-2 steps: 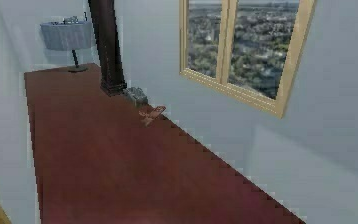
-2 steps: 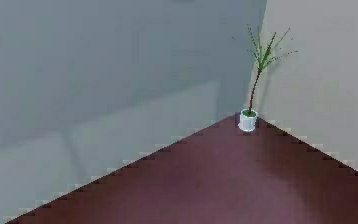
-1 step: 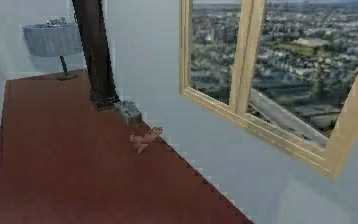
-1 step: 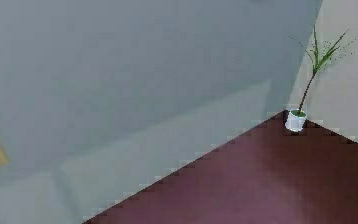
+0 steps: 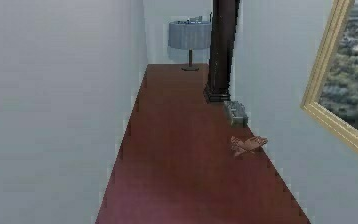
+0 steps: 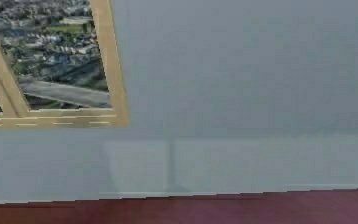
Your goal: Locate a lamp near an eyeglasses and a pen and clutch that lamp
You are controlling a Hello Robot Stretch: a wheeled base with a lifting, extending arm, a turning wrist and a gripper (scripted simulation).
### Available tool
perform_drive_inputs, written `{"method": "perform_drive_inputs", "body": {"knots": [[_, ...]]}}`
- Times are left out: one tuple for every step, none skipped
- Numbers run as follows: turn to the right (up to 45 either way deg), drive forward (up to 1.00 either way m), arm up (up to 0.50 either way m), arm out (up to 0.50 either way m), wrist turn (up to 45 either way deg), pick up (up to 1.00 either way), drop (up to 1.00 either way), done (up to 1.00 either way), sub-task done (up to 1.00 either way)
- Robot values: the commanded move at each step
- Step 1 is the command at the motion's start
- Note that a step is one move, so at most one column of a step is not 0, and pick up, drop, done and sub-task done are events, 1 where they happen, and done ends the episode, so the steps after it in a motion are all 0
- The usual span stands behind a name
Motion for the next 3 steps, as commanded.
{"method": "perform_drive_inputs", "body": {"knots": [[0.0,1.0,0.0,0.0,0.0,0.0,0.0,0.0,0.0],[0.0,1.0,0.0,0.0,0.0,0.0,0.0,0.0,0.0],[-3.0,0.0,0.0,0.0,0.0,0.0,0.0,0.0,0.0]]}}
